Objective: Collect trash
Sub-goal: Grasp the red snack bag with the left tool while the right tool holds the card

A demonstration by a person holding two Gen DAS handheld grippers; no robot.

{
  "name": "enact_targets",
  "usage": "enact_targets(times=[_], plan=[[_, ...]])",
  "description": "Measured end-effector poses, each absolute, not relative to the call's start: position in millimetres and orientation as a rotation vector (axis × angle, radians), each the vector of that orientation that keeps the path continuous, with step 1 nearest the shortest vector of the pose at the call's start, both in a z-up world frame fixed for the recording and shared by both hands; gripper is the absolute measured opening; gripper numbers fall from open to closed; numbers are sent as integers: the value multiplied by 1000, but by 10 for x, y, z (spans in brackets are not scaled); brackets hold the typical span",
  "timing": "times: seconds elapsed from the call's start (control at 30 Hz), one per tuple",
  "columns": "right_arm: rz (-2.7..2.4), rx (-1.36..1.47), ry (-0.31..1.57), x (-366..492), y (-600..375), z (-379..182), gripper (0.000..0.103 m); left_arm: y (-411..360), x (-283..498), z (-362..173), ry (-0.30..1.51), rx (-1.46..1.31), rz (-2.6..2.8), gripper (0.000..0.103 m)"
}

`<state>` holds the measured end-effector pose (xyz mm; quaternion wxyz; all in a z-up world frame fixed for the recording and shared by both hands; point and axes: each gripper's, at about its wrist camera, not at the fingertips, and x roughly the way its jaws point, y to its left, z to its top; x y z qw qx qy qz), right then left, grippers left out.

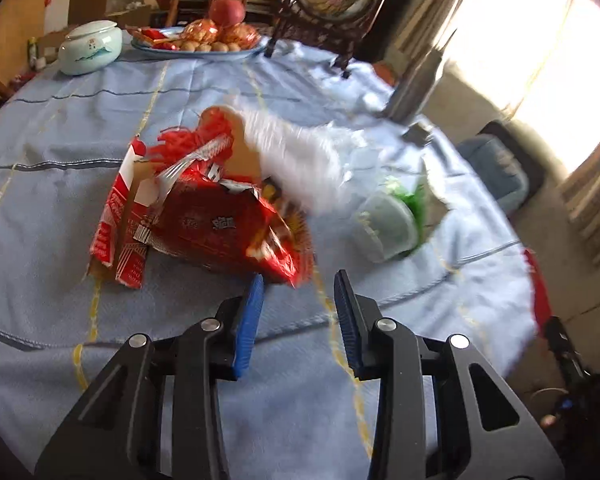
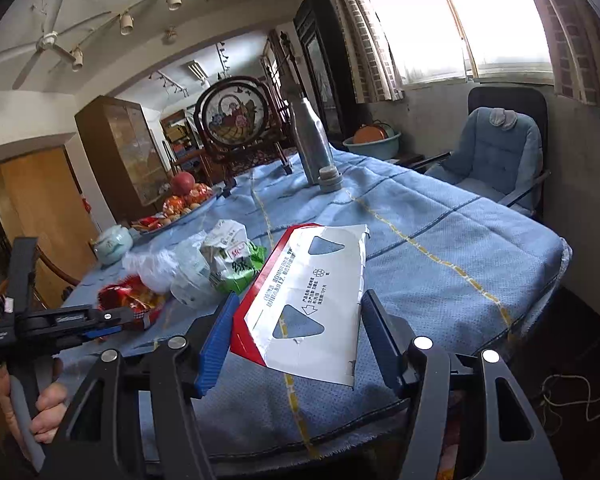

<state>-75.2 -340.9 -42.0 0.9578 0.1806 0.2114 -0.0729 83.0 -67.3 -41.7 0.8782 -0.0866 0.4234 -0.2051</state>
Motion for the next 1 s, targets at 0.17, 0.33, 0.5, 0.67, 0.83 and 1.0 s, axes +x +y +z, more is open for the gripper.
enact_targets(times=[0.17,0.33,0.5,0.67,0.83,1.0], plan=[[-139,378,419,-827,-3421,-401,62,-607,634,-216,809,-162,-433,37],[-139,382,417,-871,-3432,-385,62,-714,661,-184,786,-137,-369,92],[-137,374,414,-905,-3438,-351,62,-714,921,-119,712,-63,-230,96],[-119,404,427,-872,-3480,-400,62,-803,1341,-441,901,-13,-259,96],[-122,403,415,-889,-3491,-386,62,-670,1406,-512,975,-122,-360,29],[-112,406,399,-924,-3481,-343,62,-490,1063,-290,876,-167,-420,29]])
